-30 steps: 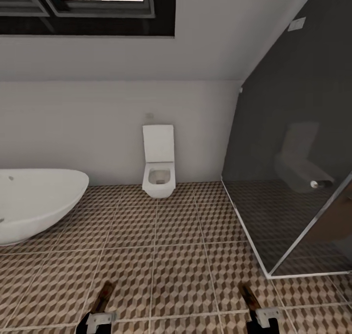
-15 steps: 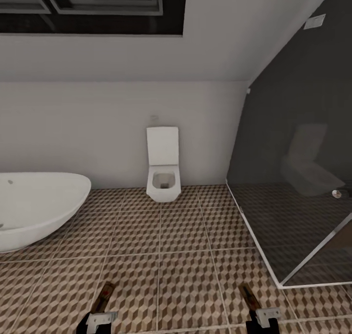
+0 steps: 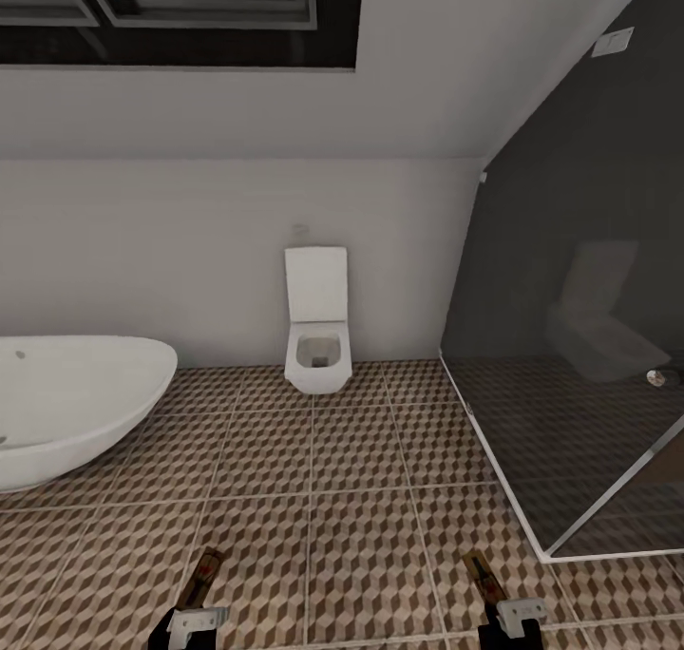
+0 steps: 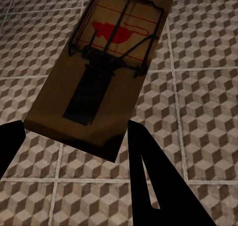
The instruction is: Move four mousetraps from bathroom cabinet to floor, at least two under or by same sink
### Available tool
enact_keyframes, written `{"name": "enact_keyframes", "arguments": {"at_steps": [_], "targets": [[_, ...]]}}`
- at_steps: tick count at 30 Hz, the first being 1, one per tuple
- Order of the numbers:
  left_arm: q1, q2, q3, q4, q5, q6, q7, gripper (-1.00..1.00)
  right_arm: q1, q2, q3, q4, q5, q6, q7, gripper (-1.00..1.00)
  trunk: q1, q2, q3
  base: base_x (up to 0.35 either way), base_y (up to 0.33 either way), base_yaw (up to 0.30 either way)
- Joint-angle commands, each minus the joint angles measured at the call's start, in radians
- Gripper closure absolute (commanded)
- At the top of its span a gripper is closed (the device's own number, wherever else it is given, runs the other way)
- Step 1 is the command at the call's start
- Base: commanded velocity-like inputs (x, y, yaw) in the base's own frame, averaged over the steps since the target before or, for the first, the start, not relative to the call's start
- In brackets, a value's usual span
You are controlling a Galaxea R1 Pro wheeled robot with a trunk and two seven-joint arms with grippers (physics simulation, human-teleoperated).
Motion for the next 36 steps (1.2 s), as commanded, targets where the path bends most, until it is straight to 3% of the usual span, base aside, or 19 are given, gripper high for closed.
{"name": "enact_keyframes", "arguments": {"at_steps": [1,20,36], "targets": [[-0.001,0.0,-0.009,0.0,0.003,-0.002,0.011,1.0,-0.001,0.0,-0.009,0.001,0.005,-0.003,0.006,1.0,0.001,-0.002,-0.002,0.005,0.0,0.005],[-0.001,0.0,-0.009,0.0,0.003,-0.002,0.011,1.0,-0.001,0.0,-0.009,0.001,0.005,-0.003,0.006,1.0,0.001,-0.002,-0.002,0.199,-0.008,0.08],[-0.001,0.0,-0.009,0.0,0.003,0.0,0.011,1.0,-0.001,-0.001,-0.009,0.001,0.005,-0.003,0.006,1.0,0.001,-0.002,-0.002,0.253,-0.147,0.0]]}}
